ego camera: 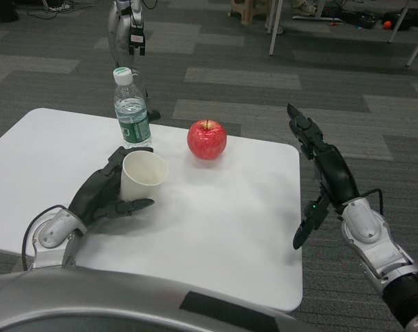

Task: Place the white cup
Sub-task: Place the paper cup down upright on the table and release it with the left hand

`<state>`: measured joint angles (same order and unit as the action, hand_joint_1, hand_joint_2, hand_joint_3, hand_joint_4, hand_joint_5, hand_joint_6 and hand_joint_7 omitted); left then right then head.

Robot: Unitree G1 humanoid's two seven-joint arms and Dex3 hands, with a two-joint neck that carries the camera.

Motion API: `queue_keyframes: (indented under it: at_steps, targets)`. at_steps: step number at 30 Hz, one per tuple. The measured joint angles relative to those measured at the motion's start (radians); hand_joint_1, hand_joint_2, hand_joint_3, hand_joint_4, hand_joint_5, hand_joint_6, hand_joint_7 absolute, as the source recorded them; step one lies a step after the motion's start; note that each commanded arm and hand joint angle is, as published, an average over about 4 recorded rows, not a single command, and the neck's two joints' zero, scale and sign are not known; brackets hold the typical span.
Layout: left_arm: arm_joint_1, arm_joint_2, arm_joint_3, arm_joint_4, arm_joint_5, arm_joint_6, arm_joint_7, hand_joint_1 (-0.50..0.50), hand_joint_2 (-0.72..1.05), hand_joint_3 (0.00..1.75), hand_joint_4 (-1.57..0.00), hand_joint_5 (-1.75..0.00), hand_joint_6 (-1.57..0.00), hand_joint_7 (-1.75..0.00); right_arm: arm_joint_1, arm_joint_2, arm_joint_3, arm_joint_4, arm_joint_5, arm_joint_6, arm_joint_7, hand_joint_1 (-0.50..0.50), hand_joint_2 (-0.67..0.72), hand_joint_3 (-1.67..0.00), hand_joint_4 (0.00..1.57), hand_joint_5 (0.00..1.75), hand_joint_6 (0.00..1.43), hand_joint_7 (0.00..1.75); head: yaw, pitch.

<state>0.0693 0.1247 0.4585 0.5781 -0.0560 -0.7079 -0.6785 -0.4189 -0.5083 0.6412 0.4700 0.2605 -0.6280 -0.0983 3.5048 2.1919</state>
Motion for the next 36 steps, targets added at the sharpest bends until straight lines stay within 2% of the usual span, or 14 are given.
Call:
queue_keyframes:
  at_steps: [3,7,13,17,21,23,27,31,36]
  targets:
    - [0.0,0.001,0.0,0.001,0.0,-0.001,0.0,-0.5,1.05,0.09,0.0,-1.64,0.0,-0.84,0.0,0.0,0.0,0.0,0.0,0.0,0.0,-0.5,0.72,0.0,0.0,0.0,0.0,0.0,0.0,-0.001]
    - [0.0,0.002,-0.002,0.001,-0.002,-0.002,0.0,-0.5,1.05,0.09,0.0,-1.64,0.0,-0.84,0.0,0.0,0.0,0.0,0.0,0.0,0.0,-0.46,0.72,0.0,0.0,0.0,0.0,0.0,0.003,0.001]
    - [0.0,0.004,-0.01,0.002,-0.004,-0.002,0.0,-0.5,1.05,0.09,0.0,-1.64,0.0,-0.87,0.0,0.0,0.0,0.0,0.0,0.0,0.0,-0.48,0.72,0.0,0.0,0.0,0.0,0.0,0.003,0.003]
    - [0.0,0.004,-0.011,0.002,-0.004,-0.002,0.0,-0.5,1.05,0.09,0.0,-1.54,0.0,-1.13,0.0,0.0,0.0,0.0,0.0,0.0,0.0,-0.48,0.72,0.0,0.0,0.0,0.0,0.0,0.007,0.002]
    - [0.0,0.004,-0.011,0.002,-0.004,-0.002,0.0,-0.5,1.05,0.09,0.0,-1.54,-0.01,-1.41,0.0,0.0,0.0,0.0,0.0,0.0,0.0,-0.49,0.72,0.0,0.0,0.0,0.0,0.0,0.01,0.001]
    - [0.0,0.004,-0.011,0.002,-0.004,-0.002,0.0,-0.5,1.05,0.09,0.0,-1.54,-0.04,-1.5,0.0,0.0,0.0,0.0,0.0,0.0,0.0,-0.49,0.72,0.0,0.0,0.0,0.0,0.0,0.012,0.002]
    - [0.0,0.004,-0.011,0.001,-0.004,-0.002,0.0,-0.48,1.03,0.09,0.0,-1.54,-0.15,-1.54,0.0,0.0,0.0,0.0,0.0,0.0,0.0,-0.46,0.72,0.0,0.0,0.0,0.0,0.0,0.015,0.003]
    - [0.0,0.004,-0.011,0.001,-0.004,-0.002,0.0,-0.36,0.83,0.09,0.0,-1.54,-0.32,-1.57,0.0,0.0,0.0,0.0,0.0,0.0,0.0,-0.5,0.72,0.0,0.0,0.0,0.0,0.0,0.017,0.003]
    - [0.001,0.004,-0.012,-0.004,-0.004,-0.002,0.0,-0.37,0.72,0.09,0.0,-1.54,-0.46,-1.66,0.0,0.0,0.0,0.0,0.0,0.0,0.0,-0.5,0.72,0.0,0.0,0.0,0.0,0.0,0.02,0.002]
